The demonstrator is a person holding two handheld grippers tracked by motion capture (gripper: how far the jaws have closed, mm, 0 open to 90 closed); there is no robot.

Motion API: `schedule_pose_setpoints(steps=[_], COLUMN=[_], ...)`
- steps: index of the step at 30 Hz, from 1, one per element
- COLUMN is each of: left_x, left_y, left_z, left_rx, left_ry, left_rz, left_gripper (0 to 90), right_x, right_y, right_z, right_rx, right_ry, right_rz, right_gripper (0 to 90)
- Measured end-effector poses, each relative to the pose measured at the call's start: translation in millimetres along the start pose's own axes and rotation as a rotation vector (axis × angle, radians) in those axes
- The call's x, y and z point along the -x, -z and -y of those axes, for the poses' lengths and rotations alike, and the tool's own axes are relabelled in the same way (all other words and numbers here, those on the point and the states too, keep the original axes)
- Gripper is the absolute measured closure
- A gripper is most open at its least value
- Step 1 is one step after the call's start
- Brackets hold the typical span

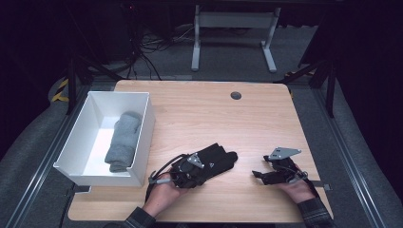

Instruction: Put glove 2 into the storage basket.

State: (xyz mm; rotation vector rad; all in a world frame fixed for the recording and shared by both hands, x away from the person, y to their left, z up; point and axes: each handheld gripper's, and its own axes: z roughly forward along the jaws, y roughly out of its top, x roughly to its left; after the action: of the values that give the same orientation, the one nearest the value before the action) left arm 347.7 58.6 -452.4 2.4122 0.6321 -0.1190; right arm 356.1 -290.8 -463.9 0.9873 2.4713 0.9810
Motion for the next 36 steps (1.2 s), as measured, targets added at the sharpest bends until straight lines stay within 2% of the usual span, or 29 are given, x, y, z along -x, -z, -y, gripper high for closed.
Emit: schedule_pose_setpoints(steps=[4, 6, 10, 11, 13, 14, 17, 20, 21, 24, 26, 28, 31, 33, 36], left_x=[2.7, 4.2, 1.4, 0.4, -0.6, -2.2, -7.7, -16.0, -16.0, -26.3, -31.1, -32.7, -34.1, -35.1, -36.4], left_y=[8.0, 16.6, 29.2, 29.6, 30.0, 29.9, 28.3, 25.2, 25.2, 17.4, 10.4, 5.3, 1.8, -1.3, -6.3], left_z=[7.3, 7.5, -1.0, -2.9, -5.3, -7.9, -14.9, -25.1, -25.1, -32.1, -32.5, -32.9, -33.6, -34.2, -33.8], left_rx=[0.026, 0.055, 0.098, 0.103, 0.107, 0.117, 0.123, 0.122, 0.122, 0.098, 0.084, 0.066, 0.065, 0.048, 0.023], left_ry=[0.016, 0.013, -0.004, -0.008, -0.017, -0.028, -0.053, -0.09, -0.09, -0.124, -0.134, -0.148, -0.159, -0.169, -0.175], left_rz=[-0.001, -0.024, -0.064, -0.072, -0.085, -0.097, -0.113, -0.135, -0.135, -0.128, -0.109, -0.123, -0.127, -0.154, -0.153], left_gripper=[89.3, 85.9, 67.0, 57.3, 47.0, 47.0, 28.8, 20.9, 18.9, 15.2, 14.2, 13.7, 13.2, 13.2, 13.5], right_x=[1.6, 2.5, 4.1, 4.3, 4.3, 4.3, 4.3, 4.3, 4.3, 4.3, 4.3, 4.3, 4.3, 4.3, 4.3], right_y=[0.0, -0.6, -1.5, -1.6, -1.6, -1.6, -1.8, -2.0, -2.0, -2.0, -2.0, -2.0, -2.0, -2.0, -2.0], right_z=[2.7, 3.9, 7.1, 7.2, 7.1, 7.1, 7.1, 6.9, 6.9, 6.9, 6.9, 6.9, 6.9, 6.9, 6.9], right_rx=[0.011, 0.021, 0.051, 0.053, 0.053, 0.053, 0.054, 0.054, 0.054, 0.054, 0.054, 0.054, 0.054, 0.054, 0.054], right_ry=[0.013, 0.015, 0.019, 0.019, 0.02, 0.02, 0.019, 0.017, 0.017, 0.017, 0.017, 0.017, 0.017, 0.017, 0.017], right_rz=[-0.011, -0.014, -0.015, -0.015, -0.016, -0.015, -0.016, -0.016, -0.016, -0.016, -0.016, -0.016, -0.016, -0.016, -0.016], right_gripper=[16.8, 15.4, 14.4, 14.4, 14.4, 14.4, 14.4, 14.4, 14.4, 14.4, 14.4, 14.4, 14.4, 14.4, 14.3])
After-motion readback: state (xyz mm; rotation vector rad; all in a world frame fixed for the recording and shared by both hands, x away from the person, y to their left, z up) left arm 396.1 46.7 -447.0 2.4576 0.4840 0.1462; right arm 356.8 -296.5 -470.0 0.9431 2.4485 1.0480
